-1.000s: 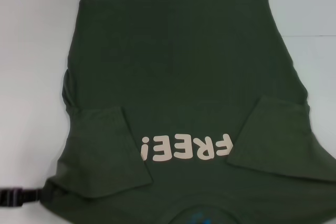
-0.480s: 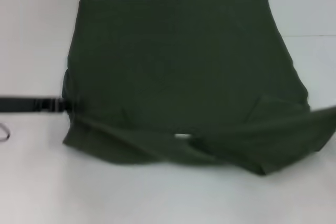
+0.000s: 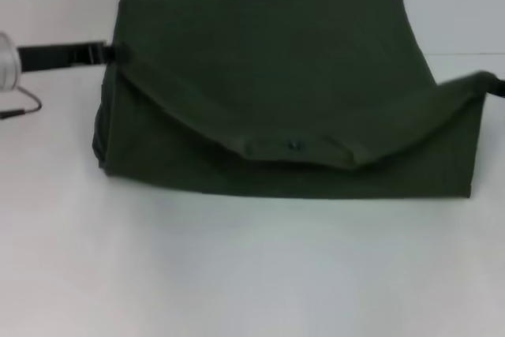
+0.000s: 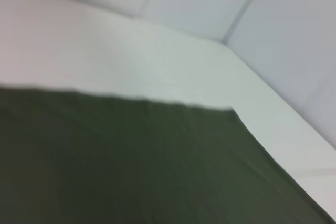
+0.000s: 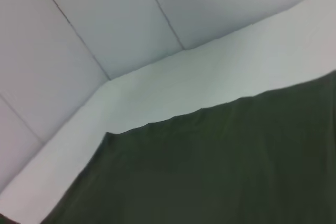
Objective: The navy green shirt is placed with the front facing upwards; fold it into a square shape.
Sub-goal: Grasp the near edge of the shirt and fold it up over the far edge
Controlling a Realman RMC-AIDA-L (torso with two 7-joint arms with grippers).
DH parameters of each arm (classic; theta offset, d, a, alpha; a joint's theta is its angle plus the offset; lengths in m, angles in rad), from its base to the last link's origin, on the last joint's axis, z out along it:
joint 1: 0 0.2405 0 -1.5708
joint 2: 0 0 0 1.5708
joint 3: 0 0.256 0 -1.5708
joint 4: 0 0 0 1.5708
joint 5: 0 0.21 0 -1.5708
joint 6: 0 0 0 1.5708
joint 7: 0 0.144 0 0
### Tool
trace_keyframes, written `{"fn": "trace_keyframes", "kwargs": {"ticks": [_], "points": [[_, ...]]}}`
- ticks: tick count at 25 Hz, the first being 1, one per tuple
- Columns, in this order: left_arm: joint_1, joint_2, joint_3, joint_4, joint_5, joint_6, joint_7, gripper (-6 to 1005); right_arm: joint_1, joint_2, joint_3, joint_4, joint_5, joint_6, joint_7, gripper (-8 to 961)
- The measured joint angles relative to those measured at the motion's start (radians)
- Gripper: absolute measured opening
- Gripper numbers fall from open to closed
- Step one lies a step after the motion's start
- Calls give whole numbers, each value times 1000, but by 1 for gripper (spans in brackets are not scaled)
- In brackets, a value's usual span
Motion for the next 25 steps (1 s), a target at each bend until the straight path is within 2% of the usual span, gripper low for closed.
{"fn": "trace_keyframes", "kwargs": {"ticks": [9,12,15,18,25], "points": [[-69,-11,0,-176,-156,-287,193,2,127,37,-22,81,7,311,-90,37],[-92,-25,0,-228,-203,-379,273,2,145,46,-22,117,38,403,-136,37],[-112,-52,0,-249,-242,-457,349,2,152,50,-22,156,100,474,-204,38],[-131,-74,1,-266,-281,-514,419,2,155,51,-22,188,153,522,-265,38],[-139,-77,-3,-304,-336,-574,478,2,164,61,-28,215,184,550,-319,38]]}}
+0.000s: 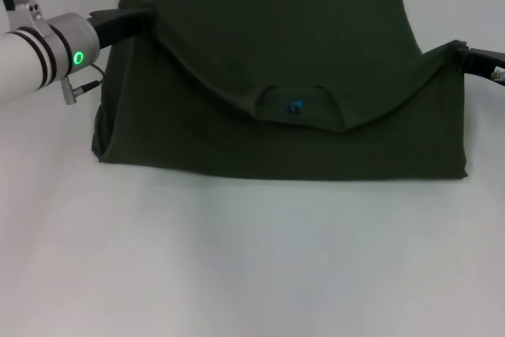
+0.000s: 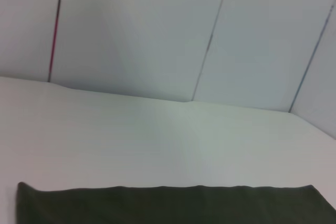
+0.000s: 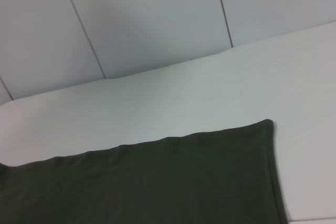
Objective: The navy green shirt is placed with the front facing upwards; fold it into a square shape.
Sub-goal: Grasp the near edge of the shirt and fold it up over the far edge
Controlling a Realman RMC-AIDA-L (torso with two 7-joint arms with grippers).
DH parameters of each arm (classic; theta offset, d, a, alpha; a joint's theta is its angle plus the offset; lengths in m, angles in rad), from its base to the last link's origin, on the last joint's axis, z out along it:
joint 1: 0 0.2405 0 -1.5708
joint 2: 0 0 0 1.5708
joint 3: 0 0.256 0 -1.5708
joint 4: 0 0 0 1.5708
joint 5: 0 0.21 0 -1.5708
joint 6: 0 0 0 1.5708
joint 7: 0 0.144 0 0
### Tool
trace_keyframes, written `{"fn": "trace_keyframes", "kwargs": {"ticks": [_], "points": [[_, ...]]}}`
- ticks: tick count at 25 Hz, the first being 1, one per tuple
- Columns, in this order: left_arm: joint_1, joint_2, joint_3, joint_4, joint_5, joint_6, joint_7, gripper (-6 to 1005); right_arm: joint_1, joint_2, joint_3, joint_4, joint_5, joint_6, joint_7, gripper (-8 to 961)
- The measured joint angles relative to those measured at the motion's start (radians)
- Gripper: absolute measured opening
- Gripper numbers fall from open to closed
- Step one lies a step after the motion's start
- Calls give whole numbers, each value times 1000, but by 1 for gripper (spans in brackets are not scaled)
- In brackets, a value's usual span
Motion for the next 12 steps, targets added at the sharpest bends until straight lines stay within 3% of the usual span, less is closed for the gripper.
{"fn": "trace_keyframes", "kwargs": {"ticks": [6,12], "points": [[15,-4,2,6,-17,-11,1,2,1,10,-10,3,0,5,-1,39],[29,-10,3,23,-18,-12,-1,54,1,12,-72,-5,1,-3,8,131]]}}
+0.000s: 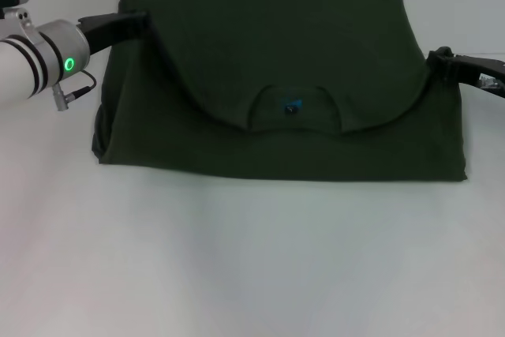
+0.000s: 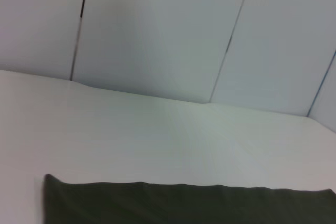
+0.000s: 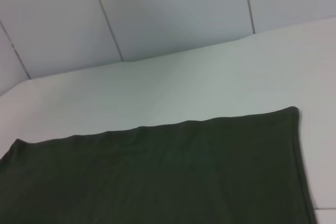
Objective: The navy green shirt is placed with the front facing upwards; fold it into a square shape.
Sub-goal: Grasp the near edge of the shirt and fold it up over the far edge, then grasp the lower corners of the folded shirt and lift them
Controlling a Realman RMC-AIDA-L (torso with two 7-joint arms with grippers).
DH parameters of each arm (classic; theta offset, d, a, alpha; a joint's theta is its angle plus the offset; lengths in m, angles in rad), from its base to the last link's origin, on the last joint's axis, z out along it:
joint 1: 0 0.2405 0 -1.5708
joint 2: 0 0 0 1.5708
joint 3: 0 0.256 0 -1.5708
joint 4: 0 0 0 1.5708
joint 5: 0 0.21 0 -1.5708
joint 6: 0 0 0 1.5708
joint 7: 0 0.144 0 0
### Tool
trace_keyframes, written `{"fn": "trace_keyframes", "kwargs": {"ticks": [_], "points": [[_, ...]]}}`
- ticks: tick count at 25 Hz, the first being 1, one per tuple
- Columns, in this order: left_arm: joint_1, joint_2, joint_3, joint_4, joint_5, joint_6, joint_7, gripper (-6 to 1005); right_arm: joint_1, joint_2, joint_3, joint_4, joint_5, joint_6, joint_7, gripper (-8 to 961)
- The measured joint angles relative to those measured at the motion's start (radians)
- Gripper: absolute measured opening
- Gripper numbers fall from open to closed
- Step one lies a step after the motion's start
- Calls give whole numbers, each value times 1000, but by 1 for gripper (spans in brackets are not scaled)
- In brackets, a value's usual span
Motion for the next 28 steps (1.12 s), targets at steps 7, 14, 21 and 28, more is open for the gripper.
{"fn": "trace_keyframes", "kwargs": {"ticks": [7,14,21,28], "points": [[39,-1,-4,65,0,-21,-37,235,-4,-2,-10,-43,0,-2,33,268],[173,-9,71,210,1,173,-176,516,-53,-26,-14,-122,0,-167,174,489],[249,-28,107,302,1,258,-239,668,-80,-37,-52,-155,16,-225,269,687],[311,-34,140,362,2,335,-252,684,-114,-48,-174,-214,-47,-304,452,714]]}}
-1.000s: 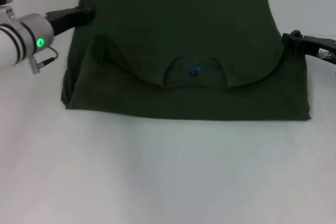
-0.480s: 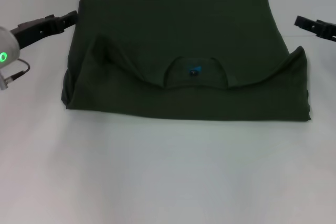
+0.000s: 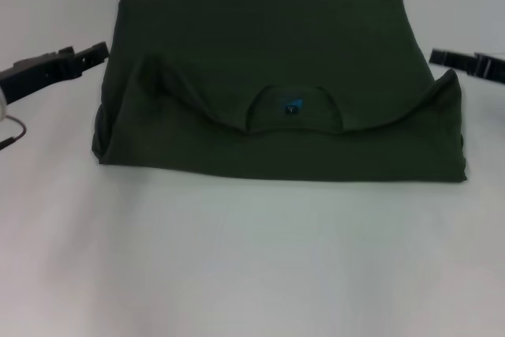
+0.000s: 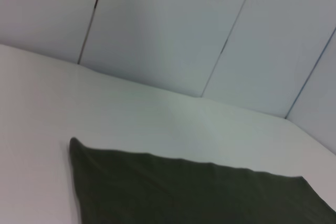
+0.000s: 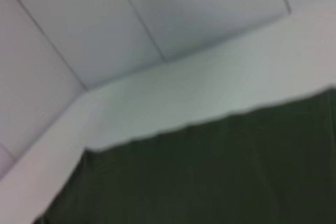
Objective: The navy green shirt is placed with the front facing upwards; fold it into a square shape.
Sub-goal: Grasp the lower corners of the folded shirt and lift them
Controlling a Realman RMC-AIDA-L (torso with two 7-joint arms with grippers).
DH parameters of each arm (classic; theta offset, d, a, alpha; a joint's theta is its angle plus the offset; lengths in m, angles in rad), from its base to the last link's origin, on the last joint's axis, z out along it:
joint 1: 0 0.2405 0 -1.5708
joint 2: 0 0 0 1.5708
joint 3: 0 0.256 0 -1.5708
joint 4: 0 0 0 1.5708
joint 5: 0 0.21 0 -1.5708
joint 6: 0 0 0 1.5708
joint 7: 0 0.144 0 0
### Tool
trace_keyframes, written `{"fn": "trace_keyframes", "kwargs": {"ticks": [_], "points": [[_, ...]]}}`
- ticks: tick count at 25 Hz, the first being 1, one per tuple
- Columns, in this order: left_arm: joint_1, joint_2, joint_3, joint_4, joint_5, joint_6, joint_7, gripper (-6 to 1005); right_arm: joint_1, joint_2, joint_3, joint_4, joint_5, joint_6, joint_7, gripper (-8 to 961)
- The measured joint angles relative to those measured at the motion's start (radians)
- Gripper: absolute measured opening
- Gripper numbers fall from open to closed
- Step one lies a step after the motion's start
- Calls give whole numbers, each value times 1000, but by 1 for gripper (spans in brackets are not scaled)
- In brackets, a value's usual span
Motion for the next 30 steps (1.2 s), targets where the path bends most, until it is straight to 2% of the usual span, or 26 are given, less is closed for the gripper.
{"fn": "trace_keyframes", "kwargs": {"ticks": [3,8,17,25,30], "points": [[30,-2,-5,31,0,41,-3,684,-18,-8,-44,-35,-53,-23,103,711],[72,-18,-1,90,1,113,4,684,-16,-14,-56,-44,-136,-21,195,706],[120,-24,-2,118,7,147,9,684,-13,-14,-59,-39,-161,9,230,707],[163,-25,-4,131,23,193,18,683,-35,-37,-61,-43,-191,-96,250,707],[188,-28,-3,145,64,224,22,683,-60,-38,-57,-52,-212,-127,261,706]]}}
